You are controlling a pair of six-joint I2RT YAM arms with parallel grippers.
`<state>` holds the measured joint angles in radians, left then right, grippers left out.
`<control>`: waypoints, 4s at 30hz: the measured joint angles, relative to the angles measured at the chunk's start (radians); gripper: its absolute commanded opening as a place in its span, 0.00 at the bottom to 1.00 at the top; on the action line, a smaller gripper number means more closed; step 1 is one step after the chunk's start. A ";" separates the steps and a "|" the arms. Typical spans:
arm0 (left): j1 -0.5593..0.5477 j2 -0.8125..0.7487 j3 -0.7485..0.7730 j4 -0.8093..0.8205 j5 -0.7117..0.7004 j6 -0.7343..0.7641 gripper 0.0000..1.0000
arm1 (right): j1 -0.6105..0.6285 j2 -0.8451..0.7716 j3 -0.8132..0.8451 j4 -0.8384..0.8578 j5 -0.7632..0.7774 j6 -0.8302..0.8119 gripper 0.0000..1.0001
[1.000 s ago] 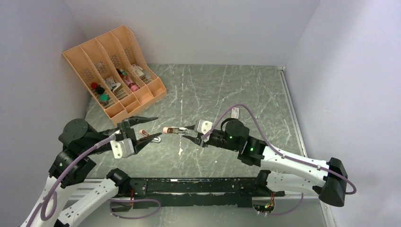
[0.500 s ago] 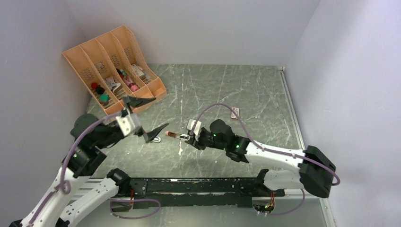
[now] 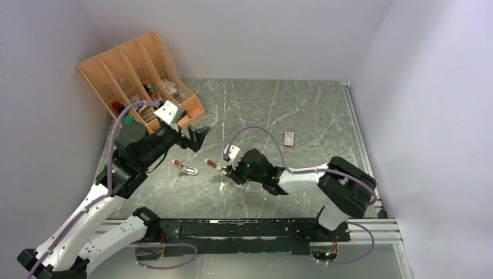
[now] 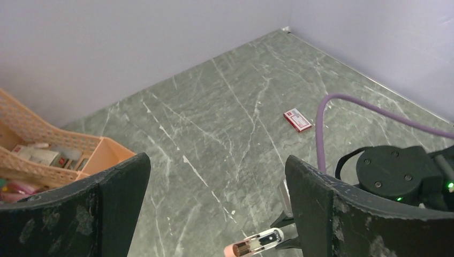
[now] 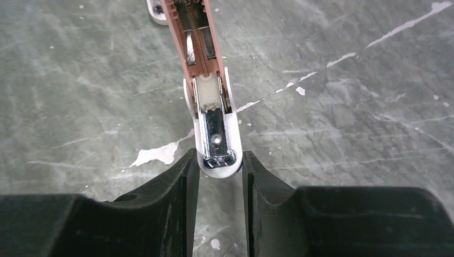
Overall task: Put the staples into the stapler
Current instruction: Place the stapler at the center of the board, then pick up the staple box from the center of the board.
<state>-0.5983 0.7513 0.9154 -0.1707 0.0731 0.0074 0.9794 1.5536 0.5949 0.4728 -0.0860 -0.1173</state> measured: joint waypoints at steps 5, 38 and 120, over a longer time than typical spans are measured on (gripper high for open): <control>0.000 -0.001 0.001 -0.006 -0.061 -0.070 0.99 | -0.021 0.096 0.013 0.066 0.002 0.036 0.00; 0.000 0.247 0.148 -0.248 -0.261 -0.307 0.99 | -0.115 0.196 0.061 0.085 -0.093 0.032 0.63; 0.245 0.377 0.011 0.032 0.024 -0.009 0.99 | -0.690 0.218 0.344 -0.524 0.373 0.516 0.51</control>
<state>-0.3531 1.1286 0.9260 -0.1387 0.0975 -0.0013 0.2890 1.7718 0.9390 -0.0513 0.2874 0.3985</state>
